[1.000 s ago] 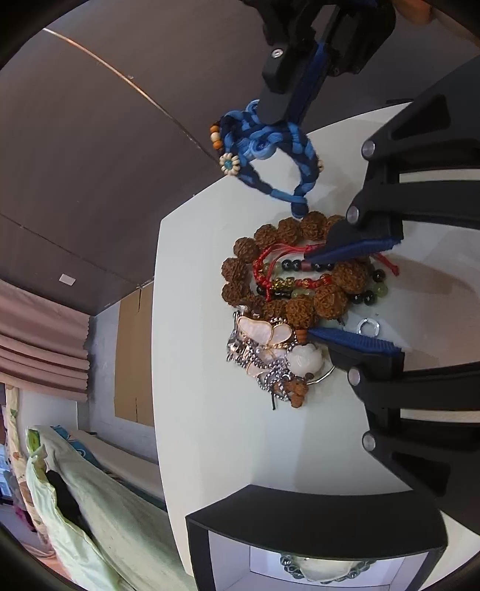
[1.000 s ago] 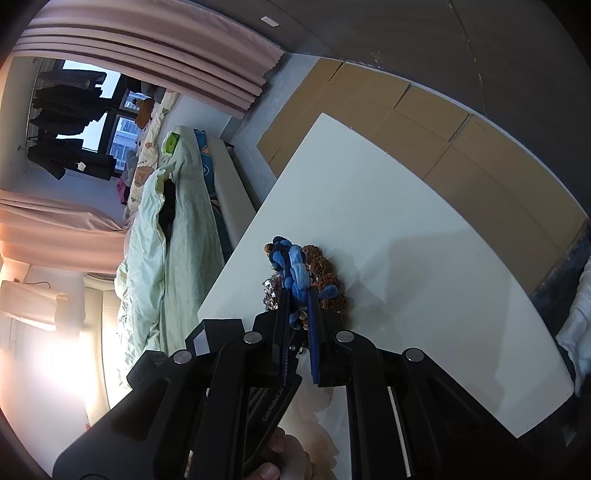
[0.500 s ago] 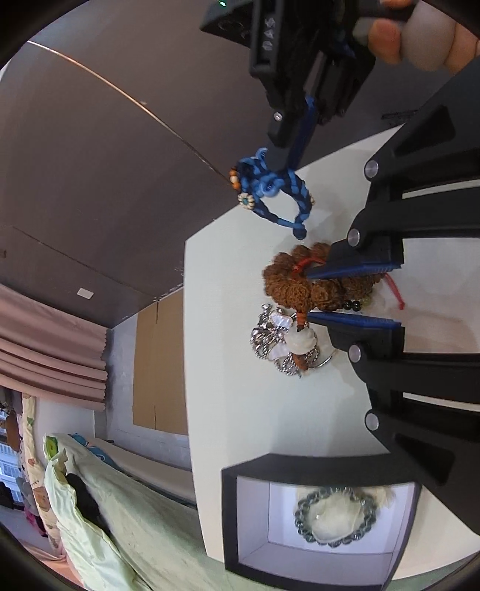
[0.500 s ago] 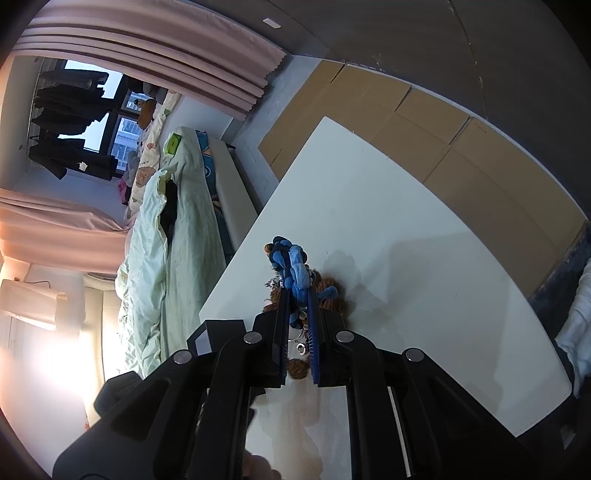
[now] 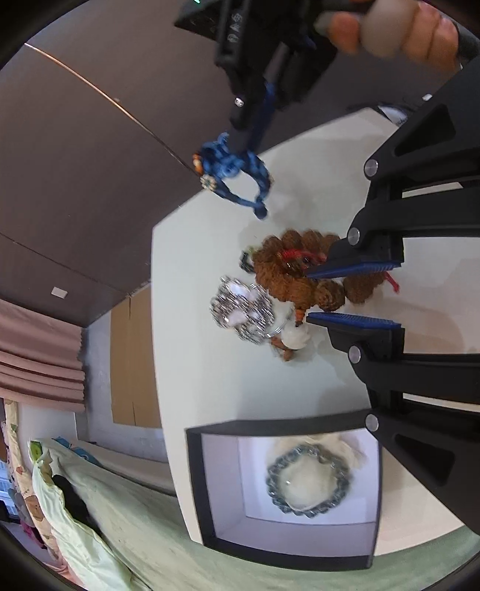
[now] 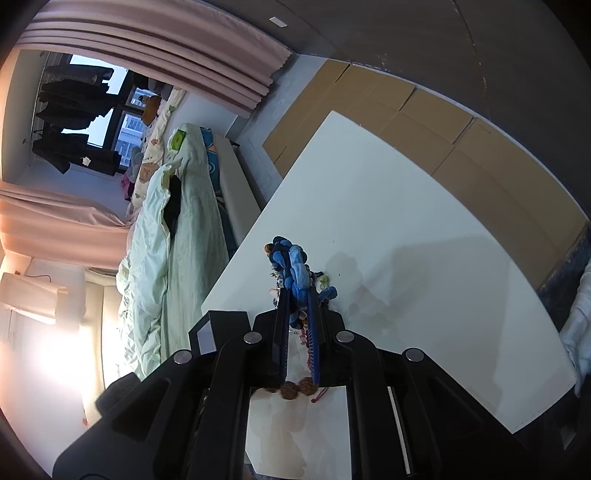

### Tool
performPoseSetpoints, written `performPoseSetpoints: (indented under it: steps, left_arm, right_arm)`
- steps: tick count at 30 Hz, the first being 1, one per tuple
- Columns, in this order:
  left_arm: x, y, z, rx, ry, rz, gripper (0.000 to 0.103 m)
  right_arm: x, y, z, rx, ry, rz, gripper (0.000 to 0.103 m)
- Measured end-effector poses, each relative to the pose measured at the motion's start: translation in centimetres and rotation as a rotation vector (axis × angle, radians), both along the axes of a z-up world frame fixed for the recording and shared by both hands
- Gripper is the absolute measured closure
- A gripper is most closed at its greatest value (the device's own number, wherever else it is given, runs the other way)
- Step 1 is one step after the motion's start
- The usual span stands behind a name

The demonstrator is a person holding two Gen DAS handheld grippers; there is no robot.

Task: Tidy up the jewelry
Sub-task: 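Grasp the brown bead bracelet with the left gripper while the right holds the blue bracelet, then drop the brown bracelet into the black box while the right gripper releases the blue one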

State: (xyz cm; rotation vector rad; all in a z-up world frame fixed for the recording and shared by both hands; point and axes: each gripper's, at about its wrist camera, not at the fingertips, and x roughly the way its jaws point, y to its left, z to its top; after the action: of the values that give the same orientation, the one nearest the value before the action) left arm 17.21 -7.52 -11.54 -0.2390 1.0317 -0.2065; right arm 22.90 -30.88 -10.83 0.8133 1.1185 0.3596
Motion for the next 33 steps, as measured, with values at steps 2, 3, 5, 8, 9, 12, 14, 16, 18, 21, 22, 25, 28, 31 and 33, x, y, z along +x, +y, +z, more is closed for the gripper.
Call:
performPoseSetpoints:
  steps: [2,3,5,8,9,12,14,16,18,21,22,25,28,31,33]
  left_arm:
    - [-0.3,-0.1,-0.1,0.011,-0.005,0.0,0.078]
    - [-0.5,-0.1,-0.1,0.015,-0.012,0.004,0.071]
    - [-0.6,-0.4,-0.2,0.036,-0.025,0.013,0.067]
    - [-0.5,-1.1,-0.9,0.059,-0.014,0.009,0.067]
    - [-0.4,-1.3,-1.2,0.064,-0.009,0.008,0.067]
    - [-0.3,-2.4,-1.8,0.133,-0.012,0.005,0.067]
    - [-0.3,-3.1,-2.3,0.193,-0.004,0.005,0.069]
    - [-0.3,-3.4,-2.9,0.201,0.027,0.003,0.07]
    - [-0.4,-3.2,-3.6,0.18,0.051,0.013,0.07]
    - [-0.3,-2.9,-3.6,0.161,0.054,0.015,0.084]
    - [-0.4,-2.7,-3.4,0.153,0.047,0.025,0.085]
    - [-0.4,-1.9,-2.6,0.097,0.011,0.044,0.087]
    - [-1.0,-1.5,-0.7,0.054,-0.054,0.037,0.087]
    - [-1.4,-1.1,0.7,0.0,-0.093,0.03,0.087]
    - [-1.6,-0.9,1.3,-0.024,-0.11,0.026,0.087]
  right_arm:
    - [-0.1,0.1,-0.1,0.0,0.004,0.004,0.093]
    - [-0.2,0.2,-0.2,0.0,0.006,0.006,0.093]
    - [-0.3,0.3,-0.2,-0.002,0.007,0.009,0.093]
    - [-0.4,0.3,-0.1,-0.007,0.006,0.012,0.093]
    - [-0.5,0.3,-0.2,-0.008,0.007,0.011,0.093]
    - [-0.5,0.3,-0.1,-0.007,0.007,0.01,0.093]
    - [-0.6,0.3,-0.1,-0.005,0.005,0.011,0.093]
    - [-0.6,0.2,-0.1,-0.004,0.003,0.012,0.093]
    - [-0.5,0.3,0.0,-0.002,0.003,0.016,0.093]
    - [-0.5,0.3,0.1,0.002,0.0,0.023,0.093]
    - [-0.5,0.3,0.2,0.003,-0.002,0.025,0.093]
    - [-0.6,0.1,0.4,0.007,-0.01,0.025,0.093]
    - [-0.7,0.0,0.5,0.009,-0.017,0.023,0.093]
    - [-0.9,0.1,0.7,0.01,-0.025,0.027,0.093]
    - [-1.0,0.3,0.9,0.012,-0.033,0.029,0.093]
